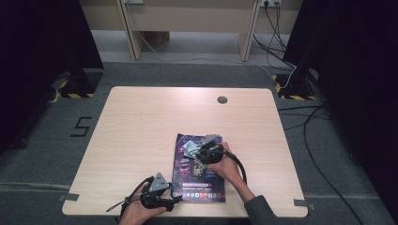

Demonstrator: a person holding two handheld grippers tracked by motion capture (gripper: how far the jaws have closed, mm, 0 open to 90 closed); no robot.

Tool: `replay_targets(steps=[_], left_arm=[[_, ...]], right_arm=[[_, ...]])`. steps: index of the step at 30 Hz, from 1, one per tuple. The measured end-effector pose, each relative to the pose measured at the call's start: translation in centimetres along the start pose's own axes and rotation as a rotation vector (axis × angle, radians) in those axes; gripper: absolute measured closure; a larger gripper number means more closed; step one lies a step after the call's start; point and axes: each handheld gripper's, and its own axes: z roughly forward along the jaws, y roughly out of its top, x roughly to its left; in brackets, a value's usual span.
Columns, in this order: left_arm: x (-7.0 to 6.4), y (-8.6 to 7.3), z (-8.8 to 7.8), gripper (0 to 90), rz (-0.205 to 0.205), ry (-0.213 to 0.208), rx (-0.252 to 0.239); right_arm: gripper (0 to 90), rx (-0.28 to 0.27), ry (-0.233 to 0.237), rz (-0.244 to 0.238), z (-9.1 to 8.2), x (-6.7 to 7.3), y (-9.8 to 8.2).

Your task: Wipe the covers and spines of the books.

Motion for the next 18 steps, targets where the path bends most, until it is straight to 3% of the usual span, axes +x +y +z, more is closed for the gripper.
replay_targets(steps=[4,9,18], left_arm=[[-0.1,-0.1,-0.2,38.1,0.003,-0.003,-0.001],[-0.3,-0.1,-0.1,38.6,0.010,0.008,0.005],[-0.2,0.6,0.8,38.9,0.009,0.027,0.000]], right_arm=[[78.9,0.016,-0.062,0.030,-1.2,-1.6,-1.6],[78.9,0.023,-0.102,0.079,-2.3,-3.0,-3.0],[78.9,0.025,-0.133,0.084,-1.9,-4.1,-2.7]])
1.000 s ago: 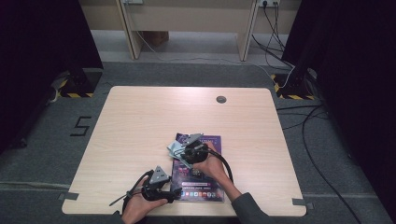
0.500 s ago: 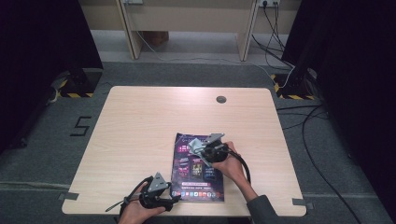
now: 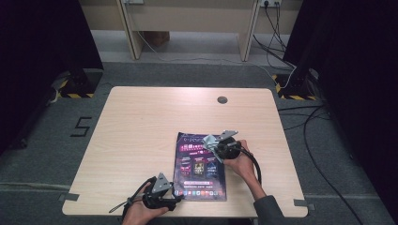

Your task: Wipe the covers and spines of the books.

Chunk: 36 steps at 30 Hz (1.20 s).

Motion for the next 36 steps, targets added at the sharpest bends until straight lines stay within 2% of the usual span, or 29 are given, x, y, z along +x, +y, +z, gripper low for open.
replay_targets(steps=[7,14,18,21,24,27,28,30,33,36], left_arm=[[1.0,1.0,1.1,39.5,-0.022,0.014,-0.010],[1.3,1.2,1.4,39.1,-0.038,0.009,-0.015],[1.2,1.2,1.3,39.6,-0.031,0.014,-0.016],[1.4,1.1,1.2,39.3,-0.051,-0.002,-0.021],[1.6,0.9,0.8,35.6,-0.049,-0.015,-0.014],[2.5,0.7,-0.1,33.2,-0.081,-0.011,-0.033],[2.9,0.6,-0.5,32.4,-0.095,-0.014,-0.037],[3.7,0.3,-1.1,29.4,-0.100,-0.026,-0.017],[4.6,-0.4,-2.0,27.0,-0.129,-0.008,-0.002],[5.1,-0.8,-2.7,25.7,-0.140,0.002,-0.001]], right_arm=[[78.8,-0.004,-0.016,0.042,0.7,-1.5,0.5],[78.2,-0.015,-0.018,0.052,0.7,-1.8,0.3],[77.9,-0.009,-0.013,0.043,0.3,-1.1,0.0],[77.9,0.000,0.008,0.007,-0.3,-0.2,-0.3],[77.6,-0.002,0.033,0.018,-0.4,0.3,-0.3],[77.7,-0.003,0.041,0.005,-0.3,0.6,-0.2],[77.7,0.000,0.045,0.014,-0.3,0.6,-0.2],[77.7,-0.005,0.045,0.027,-0.3,0.6,-0.2],[77.7,-0.013,0.056,0.050,-0.1,0.8,0.1],[77.7,-0.018,0.075,0.014,0.5,2.0,0.9]])
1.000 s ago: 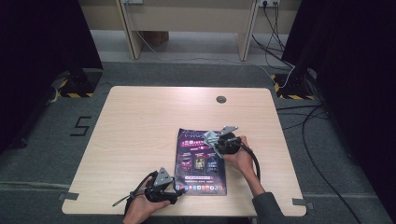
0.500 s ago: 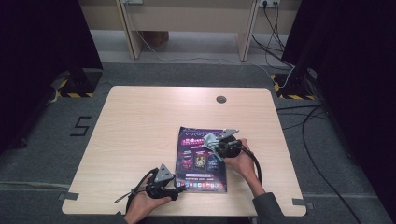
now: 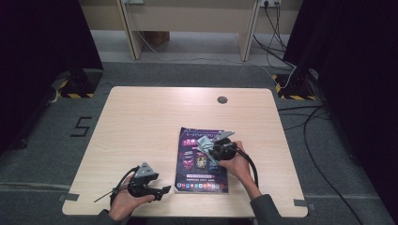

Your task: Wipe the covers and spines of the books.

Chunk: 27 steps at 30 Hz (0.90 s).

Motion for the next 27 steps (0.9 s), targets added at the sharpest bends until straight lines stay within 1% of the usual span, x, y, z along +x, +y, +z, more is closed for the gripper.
replay_targets(steps=[3,6,8,10,12,13,14,15,16,17,19,20,22,25,26,27], left_arm=[[0.2,-0.3,-0.3,24.6,-0.013,0.016,0.002],[0.1,-0.4,-0.2,23.9,-0.002,0.021,0.016],[-0.1,-0.4,0.0,23.1,0.001,0.024,0.020],[-0.2,-0.5,0.1,22.7,0.008,0.020,0.029],[-0.1,-0.4,0.2,22.7,0.010,0.025,0.034],[-0.2,-0.5,0.2,22.6,0.010,0.026,0.035],[-0.2,-0.5,0.1,22.6,0.009,0.028,0.034],[-0.1,-0.5,0.1,22.6,0.009,0.027,0.033],[-0.1,-0.4,0.1,22.7,0.012,0.030,0.032],[0.0,-0.4,0.1,22.7,0.010,0.033,0.031],[0.1,-0.5,0.0,22.7,0.006,0.036,0.029],[0.1,-0.5,0.0,22.7,0.007,0.036,0.029],[0.2,-0.4,-0.1,22.7,0.008,0.044,0.027],[0.5,-0.4,-0.2,22.7,0.007,0.060,0.025],[0.6,-0.4,-0.2,22.7,0.004,0.064,0.025],[0.7,-0.4,-0.2,22.7,0.002,0.067,0.021]], right_arm=[[77.7,-0.001,0.025,-0.032,0.7,1.5,1.0],[77.7,-0.003,0.039,-0.074,1.2,2.7,1.7],[77.7,-0.006,0.053,-0.083,1.4,3.3,1.9],[77.7,-0.010,0.079,-0.092,1.6,4.0,2.1],[77.7,-0.011,0.088,-0.111,1.6,4.7,2.3],[77.7,-0.003,0.098,-0.107,1.6,5.3,2.3],[77.7,-0.008,0.096,-0.132,1.7,5.5,2.4],[77.7,-0.009,0.113,-0.135,1.7,5.8,2.4],[77.7,-0.003,0.119,-0.134,1.7,6.2,2.5],[77.6,-0.012,0.122,-0.154,1.7,6.4,2.5],[77.6,-0.008,0.142,-0.155,1.6,6.8,2.4],[77.6,-0.008,0.151,-0.165,1.6,7.0,2.4],[77.7,-0.002,0.154,-0.175,1.4,7.1,2.3],[78.4,-0.002,0.161,-0.167,1.4,6.8,2.2],[78.5,0.003,0.149,-0.176,1.3,6.6,2.2],[78.5,0.005,0.141,-0.175,1.2,6.3,2.1]])
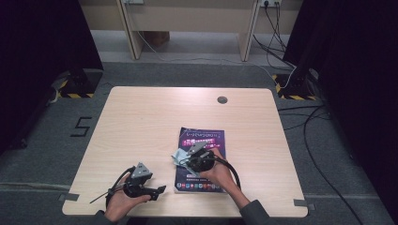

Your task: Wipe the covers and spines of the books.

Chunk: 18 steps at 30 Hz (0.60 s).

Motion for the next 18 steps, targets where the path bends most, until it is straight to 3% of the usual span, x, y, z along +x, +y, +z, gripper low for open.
replay_targets(steps=[4,11,16,18], left_arm=[[0.2,0.0,-0.1,22.7,-0.004,0.008,0.000],[0.3,0.0,-0.1,22.9,-0.007,0.015,-0.003],[0.3,0.0,-0.1,22.9,-0.007,0.015,0.000],[0.3,0.0,0.0,22.9,-0.008,0.013,0.000]], right_arm=[[78.5,0.009,-0.058,0.042,-0.9,-1.8,-1.3],[78.4,0.024,-0.170,0.160,-4.1,-5.8,-5.4],[78.5,0.022,-0.190,0.201,-5.1,-6.6,-6.8],[78.5,0.028,-0.203,0.187,-5.1,-6.3,-6.7]])
